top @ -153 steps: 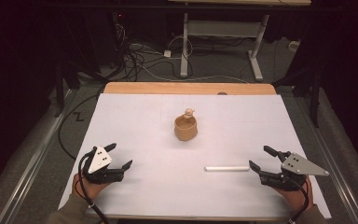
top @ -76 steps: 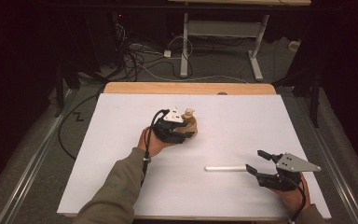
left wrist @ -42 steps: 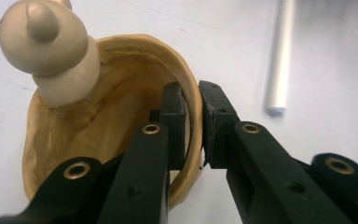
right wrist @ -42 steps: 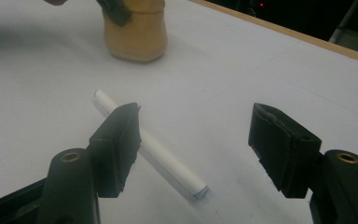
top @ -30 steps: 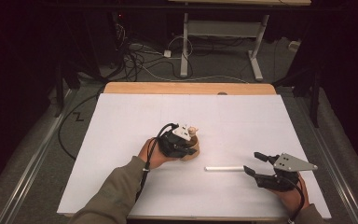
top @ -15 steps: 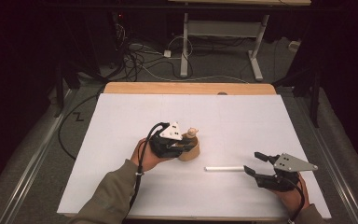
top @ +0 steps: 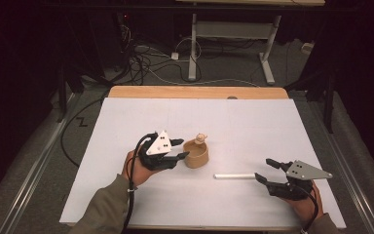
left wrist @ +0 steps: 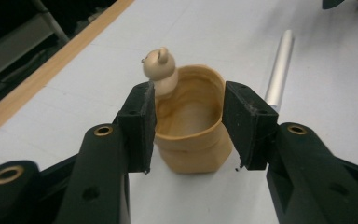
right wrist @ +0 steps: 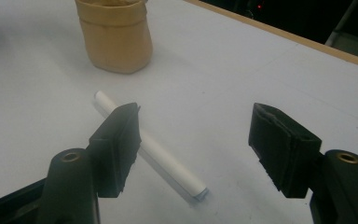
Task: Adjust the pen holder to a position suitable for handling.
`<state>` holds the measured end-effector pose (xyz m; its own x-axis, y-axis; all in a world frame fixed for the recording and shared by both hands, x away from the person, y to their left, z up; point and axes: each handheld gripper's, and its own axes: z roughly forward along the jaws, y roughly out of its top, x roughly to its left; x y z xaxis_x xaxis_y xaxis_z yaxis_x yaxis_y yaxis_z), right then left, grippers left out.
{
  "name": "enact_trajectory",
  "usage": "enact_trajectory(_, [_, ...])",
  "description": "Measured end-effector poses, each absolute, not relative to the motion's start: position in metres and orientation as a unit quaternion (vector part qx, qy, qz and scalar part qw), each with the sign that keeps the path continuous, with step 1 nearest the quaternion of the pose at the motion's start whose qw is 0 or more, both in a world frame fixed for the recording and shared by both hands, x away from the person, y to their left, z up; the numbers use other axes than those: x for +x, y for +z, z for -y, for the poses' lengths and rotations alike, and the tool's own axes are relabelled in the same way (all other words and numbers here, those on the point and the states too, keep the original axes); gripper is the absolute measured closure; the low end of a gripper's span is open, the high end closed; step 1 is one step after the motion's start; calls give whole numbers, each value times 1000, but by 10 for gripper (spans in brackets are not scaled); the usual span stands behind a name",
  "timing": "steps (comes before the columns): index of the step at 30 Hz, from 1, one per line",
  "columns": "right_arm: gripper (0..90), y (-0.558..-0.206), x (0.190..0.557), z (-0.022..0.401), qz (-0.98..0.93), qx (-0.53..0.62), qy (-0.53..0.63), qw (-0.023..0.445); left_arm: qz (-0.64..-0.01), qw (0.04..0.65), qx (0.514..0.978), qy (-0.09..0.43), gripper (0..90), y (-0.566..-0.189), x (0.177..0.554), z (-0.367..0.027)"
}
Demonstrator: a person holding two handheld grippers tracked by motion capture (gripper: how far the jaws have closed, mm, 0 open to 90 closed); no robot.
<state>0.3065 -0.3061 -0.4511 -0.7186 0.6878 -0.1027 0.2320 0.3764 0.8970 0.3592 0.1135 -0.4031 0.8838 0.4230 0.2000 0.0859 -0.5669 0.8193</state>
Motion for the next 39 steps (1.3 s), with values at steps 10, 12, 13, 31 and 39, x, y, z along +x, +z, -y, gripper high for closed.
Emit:
enact_trajectory(10, [327,-449,305,307,-793,286,477,247,-164,429,852,251,257,-413,343,-130])
enact_trajectory(12, [325,-447,305,308,-792,283,477,253,-163,433,850,251,221,-414,342,-131])
enact_trajectory(13, [322,-447,305,309,-791,283,479,255,-164,438,847,254,217,-417,339,-135])
enact_trajectory(31, [291,-446,305,310,-793,277,481,251,-202,416,841,281,197,-456,312,-181])
enact_trajectory(39, [286,-446,305,308,-797,272,478,250,-229,408,843,266,196,-470,302,-200])
